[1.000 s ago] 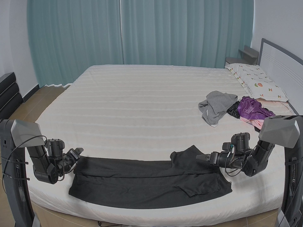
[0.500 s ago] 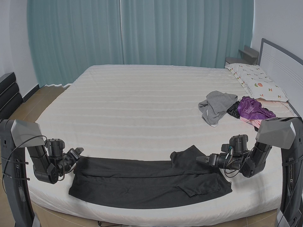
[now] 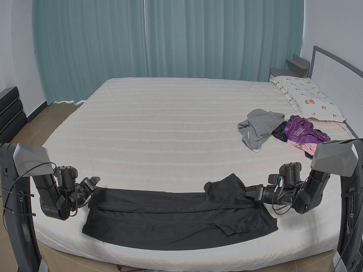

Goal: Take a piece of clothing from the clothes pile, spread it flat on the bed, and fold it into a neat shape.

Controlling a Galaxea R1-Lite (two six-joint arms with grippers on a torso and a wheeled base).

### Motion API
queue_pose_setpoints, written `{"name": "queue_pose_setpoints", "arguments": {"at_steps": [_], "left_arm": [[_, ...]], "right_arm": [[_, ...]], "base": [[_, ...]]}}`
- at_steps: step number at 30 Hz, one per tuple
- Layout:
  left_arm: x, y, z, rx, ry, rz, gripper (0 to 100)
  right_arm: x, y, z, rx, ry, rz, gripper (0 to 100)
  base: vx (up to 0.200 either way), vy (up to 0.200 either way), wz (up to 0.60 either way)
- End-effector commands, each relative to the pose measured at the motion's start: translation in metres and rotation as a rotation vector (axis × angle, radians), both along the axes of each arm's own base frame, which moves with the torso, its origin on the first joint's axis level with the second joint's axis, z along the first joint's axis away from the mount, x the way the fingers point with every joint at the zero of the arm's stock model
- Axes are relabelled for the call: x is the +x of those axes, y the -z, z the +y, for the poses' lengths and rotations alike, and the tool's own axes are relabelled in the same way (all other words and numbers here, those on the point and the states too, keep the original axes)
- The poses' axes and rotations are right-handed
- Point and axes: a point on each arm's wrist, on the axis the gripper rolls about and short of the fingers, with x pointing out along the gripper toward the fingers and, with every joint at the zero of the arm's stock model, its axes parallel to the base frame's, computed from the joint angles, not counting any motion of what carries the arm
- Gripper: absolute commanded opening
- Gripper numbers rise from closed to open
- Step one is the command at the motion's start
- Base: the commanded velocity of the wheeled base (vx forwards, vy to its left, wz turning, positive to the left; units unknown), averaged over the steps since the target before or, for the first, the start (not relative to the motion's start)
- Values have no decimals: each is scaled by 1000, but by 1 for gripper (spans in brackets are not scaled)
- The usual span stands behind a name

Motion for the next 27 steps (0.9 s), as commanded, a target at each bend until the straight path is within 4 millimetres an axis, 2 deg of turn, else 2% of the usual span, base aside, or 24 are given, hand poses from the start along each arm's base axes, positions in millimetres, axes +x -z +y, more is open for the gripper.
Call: {"name": "queue_pose_setpoints", "arguments": {"at_steps": [1,6,10,19,27], "left_arm": [[0,0,0,0,1,1,100],[0,0,0,1,0,0,100],[0,0,0,0,1,0,100],[1,0,0,-4,0,-4,100],[1,0,0,-4,0,-4,100]], "right_arm": [[-5,-15,-12,22,12,-19,0],[-13,-26,-23,61,-2,-19,0],[-23,-27,-25,81,-27,2,0],[-41,-23,-27,53,-43,31,0],[-48,-17,-31,32,-50,51,0]], "base": [[0,0,0],[0,0,0],[0,0,0],[0,0,0],[0,0,0]]}}
